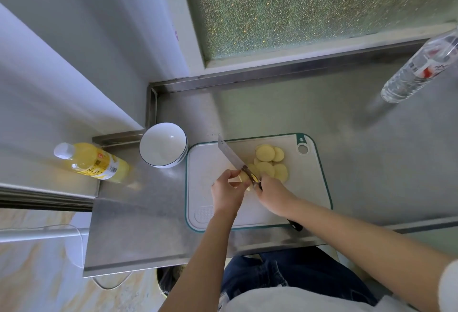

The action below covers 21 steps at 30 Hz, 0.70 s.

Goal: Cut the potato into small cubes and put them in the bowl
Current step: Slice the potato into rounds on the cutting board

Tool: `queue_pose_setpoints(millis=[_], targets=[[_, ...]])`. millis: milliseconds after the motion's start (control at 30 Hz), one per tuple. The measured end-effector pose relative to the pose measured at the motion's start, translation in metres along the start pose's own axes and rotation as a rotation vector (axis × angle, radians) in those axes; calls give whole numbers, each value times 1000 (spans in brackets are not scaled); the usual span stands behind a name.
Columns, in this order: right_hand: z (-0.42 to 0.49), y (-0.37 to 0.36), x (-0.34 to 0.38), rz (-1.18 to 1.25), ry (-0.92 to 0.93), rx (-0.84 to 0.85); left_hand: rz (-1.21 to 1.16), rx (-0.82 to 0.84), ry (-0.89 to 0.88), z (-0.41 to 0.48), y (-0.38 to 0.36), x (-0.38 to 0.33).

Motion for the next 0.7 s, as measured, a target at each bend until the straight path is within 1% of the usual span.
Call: queue_pose_setpoints(millis=[267,533,700], targets=[[6,1,-5,-43,42,-24,-27,0,11,-2,0,2],[1,4,-6,-61,35,-48,-64,-17,-47,-6,-1,1],[-14,19,-7,-102,43,-94,-63,-14,-24,-2,0,1]])
Point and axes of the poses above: each hand's wrist, its own z-axis towards the middle knuckle, its own y-axis out of the back of the hand, x = y × z, the point moved 8 cm from there along z, towards the middle knuckle, and after that the axes turned 12 degrees about x, right-handed, at the moved point
